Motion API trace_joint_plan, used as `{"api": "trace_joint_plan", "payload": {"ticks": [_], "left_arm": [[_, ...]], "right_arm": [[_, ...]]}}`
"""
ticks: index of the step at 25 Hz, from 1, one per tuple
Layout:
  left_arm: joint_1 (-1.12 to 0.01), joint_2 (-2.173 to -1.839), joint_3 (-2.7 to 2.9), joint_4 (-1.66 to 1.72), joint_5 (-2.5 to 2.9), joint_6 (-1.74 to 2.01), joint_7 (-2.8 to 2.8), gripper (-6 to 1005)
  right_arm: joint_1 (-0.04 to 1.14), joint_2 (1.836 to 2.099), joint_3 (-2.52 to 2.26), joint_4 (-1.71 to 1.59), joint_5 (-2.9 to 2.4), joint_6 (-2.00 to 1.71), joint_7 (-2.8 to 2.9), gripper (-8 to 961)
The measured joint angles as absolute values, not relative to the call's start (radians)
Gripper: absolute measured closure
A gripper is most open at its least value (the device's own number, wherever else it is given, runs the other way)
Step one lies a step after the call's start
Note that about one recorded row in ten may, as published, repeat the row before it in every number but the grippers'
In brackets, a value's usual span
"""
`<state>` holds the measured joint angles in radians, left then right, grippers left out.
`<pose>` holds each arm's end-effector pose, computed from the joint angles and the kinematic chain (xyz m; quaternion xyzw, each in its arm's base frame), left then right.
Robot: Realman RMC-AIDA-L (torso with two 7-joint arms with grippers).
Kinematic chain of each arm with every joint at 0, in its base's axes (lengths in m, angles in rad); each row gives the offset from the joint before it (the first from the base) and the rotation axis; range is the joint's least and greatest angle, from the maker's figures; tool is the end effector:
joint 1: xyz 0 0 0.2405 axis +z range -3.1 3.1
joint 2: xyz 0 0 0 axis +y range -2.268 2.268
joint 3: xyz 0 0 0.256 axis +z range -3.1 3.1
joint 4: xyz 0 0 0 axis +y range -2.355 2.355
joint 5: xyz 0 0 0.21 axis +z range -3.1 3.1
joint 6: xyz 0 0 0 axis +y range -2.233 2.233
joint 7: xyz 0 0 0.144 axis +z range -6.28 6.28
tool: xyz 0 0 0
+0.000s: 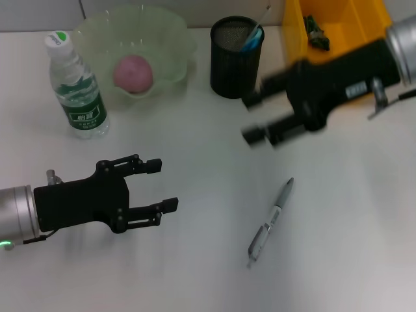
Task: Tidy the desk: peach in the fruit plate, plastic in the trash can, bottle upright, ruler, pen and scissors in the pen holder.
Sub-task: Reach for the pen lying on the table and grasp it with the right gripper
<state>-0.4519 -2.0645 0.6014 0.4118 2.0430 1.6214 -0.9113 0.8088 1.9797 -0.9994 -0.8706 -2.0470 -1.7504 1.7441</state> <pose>-0.2959 0.2744 -0.0297 -0.9472 -0.1220 -0.2664 0.1299 0.1449 0.3712 0.0237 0.9896 -0.0989 -0.0986 0.0337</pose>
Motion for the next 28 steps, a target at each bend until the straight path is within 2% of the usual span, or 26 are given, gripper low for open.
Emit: {"api": "trace_joint_plan", "payload": {"ticks": [6, 13, 15, 28], "left_arm": [[-0.447, -2.059, 0.601, 0.414, 2.043, 1.621, -0.953, 222], [-0.444, -2.058, 0.599, 0.414, 2.043, 1.621, -0.959, 222], [-0.443, -2.059, 0.591, 0.414, 2.043, 1.621, -0.959, 222], [-0.443, -2.063, 0.577, 0.416, 2.043, 1.616, -0.960, 223]], "right_arm": [[0.880, 2.021, -1.069, -0.900, -2.289, -1.814, 1.750, 251], [0.912, 2.050, -1.237, -0.918, -2.385, -1.795, 1.727, 253], [0.914, 2.069, -1.268, -0.929, -2.428, -1.774, 1.701, 254], [0.915, 2.081, -1.467, -0.921, -2.448, -1.659, 1.663, 258]]}}
